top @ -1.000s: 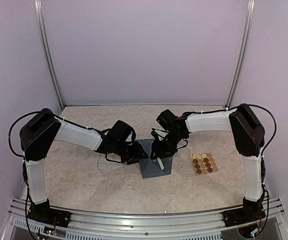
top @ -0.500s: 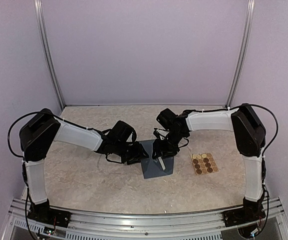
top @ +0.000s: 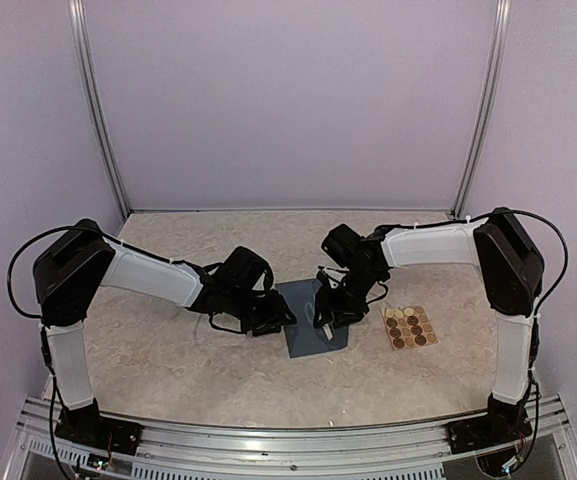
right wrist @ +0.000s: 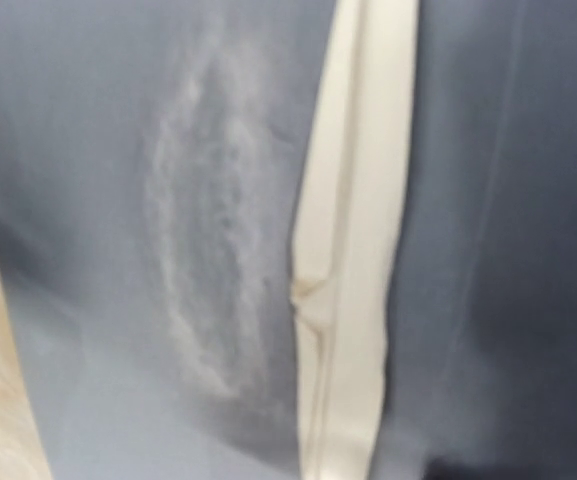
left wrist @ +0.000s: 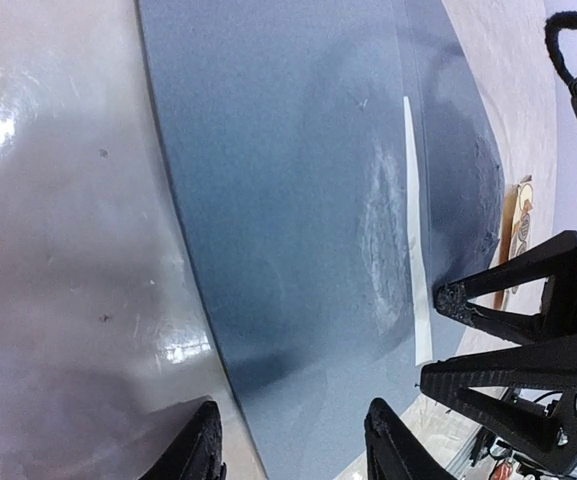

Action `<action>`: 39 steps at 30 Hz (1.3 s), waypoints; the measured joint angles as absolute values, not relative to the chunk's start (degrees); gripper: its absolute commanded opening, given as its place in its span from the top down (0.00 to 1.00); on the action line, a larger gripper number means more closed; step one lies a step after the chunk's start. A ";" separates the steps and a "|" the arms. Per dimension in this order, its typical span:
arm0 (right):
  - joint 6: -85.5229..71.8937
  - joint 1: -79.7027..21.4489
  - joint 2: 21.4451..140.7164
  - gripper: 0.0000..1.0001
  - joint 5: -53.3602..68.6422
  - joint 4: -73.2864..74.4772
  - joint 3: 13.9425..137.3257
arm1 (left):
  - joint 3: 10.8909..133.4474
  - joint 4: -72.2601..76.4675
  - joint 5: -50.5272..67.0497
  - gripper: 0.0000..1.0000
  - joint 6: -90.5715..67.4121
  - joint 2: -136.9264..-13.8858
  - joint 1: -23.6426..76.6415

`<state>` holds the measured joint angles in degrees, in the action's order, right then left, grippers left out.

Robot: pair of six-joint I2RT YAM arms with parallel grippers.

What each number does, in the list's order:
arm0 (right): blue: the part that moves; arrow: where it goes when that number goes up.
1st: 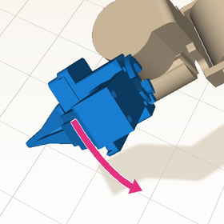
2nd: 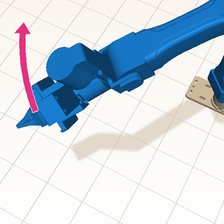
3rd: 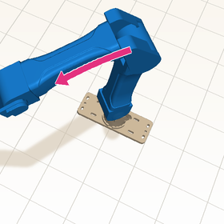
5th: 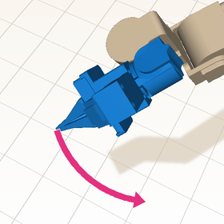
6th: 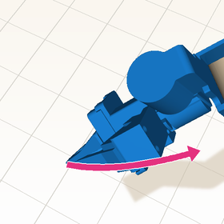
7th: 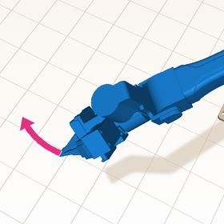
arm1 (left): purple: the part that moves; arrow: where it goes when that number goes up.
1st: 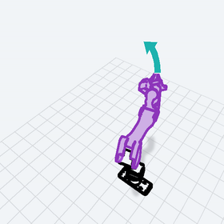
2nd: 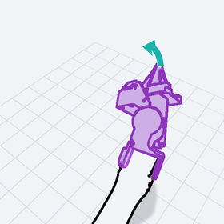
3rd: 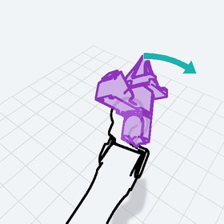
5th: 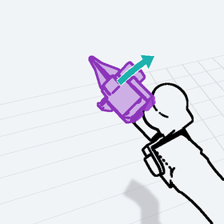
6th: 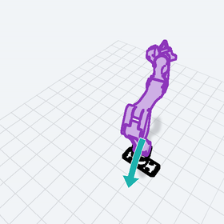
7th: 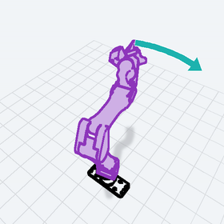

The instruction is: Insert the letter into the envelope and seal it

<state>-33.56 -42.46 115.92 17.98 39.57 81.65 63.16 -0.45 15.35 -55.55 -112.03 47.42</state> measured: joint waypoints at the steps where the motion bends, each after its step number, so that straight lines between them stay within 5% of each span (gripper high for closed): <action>1: -33.65 -42.46 115.92 0.48 18.17 39.53 81.65 | 63.16 -0.47 15.59 0.56 -55.66 -112.03 47.51; 25: -33.65 -42.57 114.69 0.48 16.19 40.71 84.66 | 63.94 -1.23 13.89 0.57 -54.98 -112.33 48.03; 39: -30.94 -28.10 103.50 0.43 16.86 38.35 77.87 | 73.41 -6.07 11.42 0.60 -51.68 -113.23 48.23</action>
